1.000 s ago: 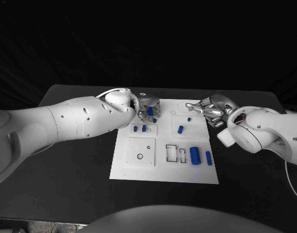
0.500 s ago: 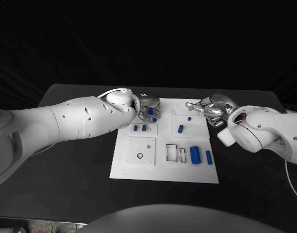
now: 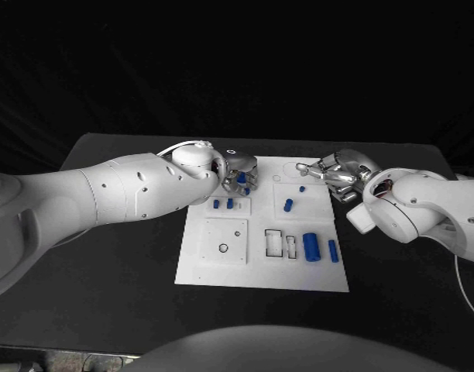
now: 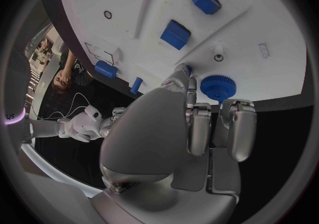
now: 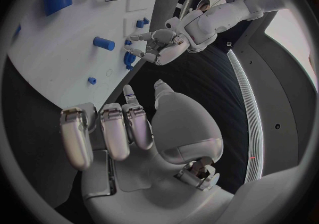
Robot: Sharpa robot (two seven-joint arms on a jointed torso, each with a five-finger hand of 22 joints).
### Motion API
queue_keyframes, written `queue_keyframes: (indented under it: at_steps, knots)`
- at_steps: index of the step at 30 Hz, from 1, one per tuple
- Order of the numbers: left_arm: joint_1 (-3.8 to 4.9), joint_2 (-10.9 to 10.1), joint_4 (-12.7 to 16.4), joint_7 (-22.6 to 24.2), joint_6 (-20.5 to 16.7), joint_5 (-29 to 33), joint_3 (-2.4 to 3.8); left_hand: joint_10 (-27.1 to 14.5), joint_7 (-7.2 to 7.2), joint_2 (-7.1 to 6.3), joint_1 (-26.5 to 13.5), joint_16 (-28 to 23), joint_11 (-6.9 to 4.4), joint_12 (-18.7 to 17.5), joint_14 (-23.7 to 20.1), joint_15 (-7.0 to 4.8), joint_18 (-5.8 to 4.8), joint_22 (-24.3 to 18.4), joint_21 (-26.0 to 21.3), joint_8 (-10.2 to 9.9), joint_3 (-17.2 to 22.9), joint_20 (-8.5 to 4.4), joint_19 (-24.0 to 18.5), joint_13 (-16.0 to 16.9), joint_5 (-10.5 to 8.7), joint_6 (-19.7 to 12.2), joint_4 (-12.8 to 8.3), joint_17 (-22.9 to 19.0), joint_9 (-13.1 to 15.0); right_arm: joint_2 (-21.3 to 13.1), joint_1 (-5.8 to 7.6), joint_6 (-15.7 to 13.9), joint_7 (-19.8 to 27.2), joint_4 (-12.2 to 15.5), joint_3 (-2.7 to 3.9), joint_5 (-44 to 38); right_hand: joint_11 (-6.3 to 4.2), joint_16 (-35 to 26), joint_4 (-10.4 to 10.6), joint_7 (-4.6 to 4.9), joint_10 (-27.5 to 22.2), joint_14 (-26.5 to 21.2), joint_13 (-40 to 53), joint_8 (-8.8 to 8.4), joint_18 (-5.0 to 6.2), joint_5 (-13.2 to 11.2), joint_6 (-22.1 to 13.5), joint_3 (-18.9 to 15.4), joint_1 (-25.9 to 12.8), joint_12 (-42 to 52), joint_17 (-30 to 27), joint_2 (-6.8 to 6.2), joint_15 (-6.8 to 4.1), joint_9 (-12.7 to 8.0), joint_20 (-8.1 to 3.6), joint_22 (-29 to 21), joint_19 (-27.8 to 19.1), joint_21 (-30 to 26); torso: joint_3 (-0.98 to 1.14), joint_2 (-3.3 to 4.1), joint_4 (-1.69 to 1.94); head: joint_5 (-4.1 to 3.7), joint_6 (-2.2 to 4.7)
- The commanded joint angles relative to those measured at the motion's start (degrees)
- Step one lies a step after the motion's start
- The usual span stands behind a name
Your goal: Assemble the parts on the task board
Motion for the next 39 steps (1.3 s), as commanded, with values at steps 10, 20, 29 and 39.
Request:
queue_keyframes:
  at_steps: [10,20,29,39]
  knots:
    - [-0.07,0.34,0.01,-0.31,2.25,-1.99,0.03,0.41,-0.1,0.21,0.31,0.15,-0.21,0.05,5.96,-0.58,-0.87,15.09,0.14,0.38,0.78,-0.4,6.03,0.01,-0.17,0.68,-0.12,15.06,-0.16,0.11,-0.02,0.9,-0.08,0.03,-0.01,0.32,0.54,0.23,-0.1,-0.1,6.01,5.98,15.06,0.31,-0.81,0.17,-0.34,-0.42,0.19,0.23,15.1,0.24,0.51,0.07,0.45,15.08,6.1,0.26,0.01,-0.04,0.03,0.03,-0.02]
    - [-0.09,0.23,0.01,-0.55,2.07,-2.52,0.03,-0.27,-0.08,-0.37,0.5,0.15,-0.18,-0.28,5.96,-0.62,-0.87,15.09,0.14,-0.03,1.2,-0.41,6.03,-0.07,-0.18,0.11,-0.11,15.06,-0.46,0.13,-0.02,0.94,-0.12,0.01,-0.01,0.33,0.54,0.23,-0.1,-0.1,6.01,5.98,15.06,0.31,-0.81,0.17,-0.34,-0.42,0.19,0.23,15.1,0.24,0.51,0.07,0.45,15.08,6.1,0.26,-0.04,0.01,0.08,-0.07,0.01]
    - [-0.1,0.33,-0.08,-1.07,1.91,-3.17,0.03,-1.15,0.11,-0.69,0.38,0.15,0.04,-0.31,5.96,-0.43,-0.87,15.09,0.14,-0.29,1.64,-0.41,6.03,-0.06,-0.18,-0.62,-0.03,15.06,-0.8,0.21,-0.02,1.03,-0.14,-0.01,-0.01,0.33,0.54,0.23,-0.1,-0.1,6.01,5.98,15.06,0.31,-0.81,0.17,-0.34,-0.42,0.19,0.23,15.1,0.24,0.51,0.07,0.45,15.08,6.1,0.26,-0.02,0.01,0.07,-0.02,-0.04]
    - [-0.12,0.45,-0.4,-1.27,1.96,-3.51,0.03,-0.91,0.34,-0.11,0.26,0.15,0.28,-0.06,5.96,-0.12,-0.87,15.09,0.14,-0.2,2.56,-0.42,6.03,0.02,-0.17,-0.84,-0.04,15.06,-1.03,0.21,-0.02,1.08,-0.19,-0.03,-0.01,0.33,0.54,0.23,-0.1,-0.1,6.01,5.98,15.06,0.31,-0.81,0.17,-0.34,-0.42,0.19,0.23,15.1,0.24,0.51,0.07,0.45,15.08,6.1,0.26,-0.01,0.01,0.06,-0.07,-0.08]
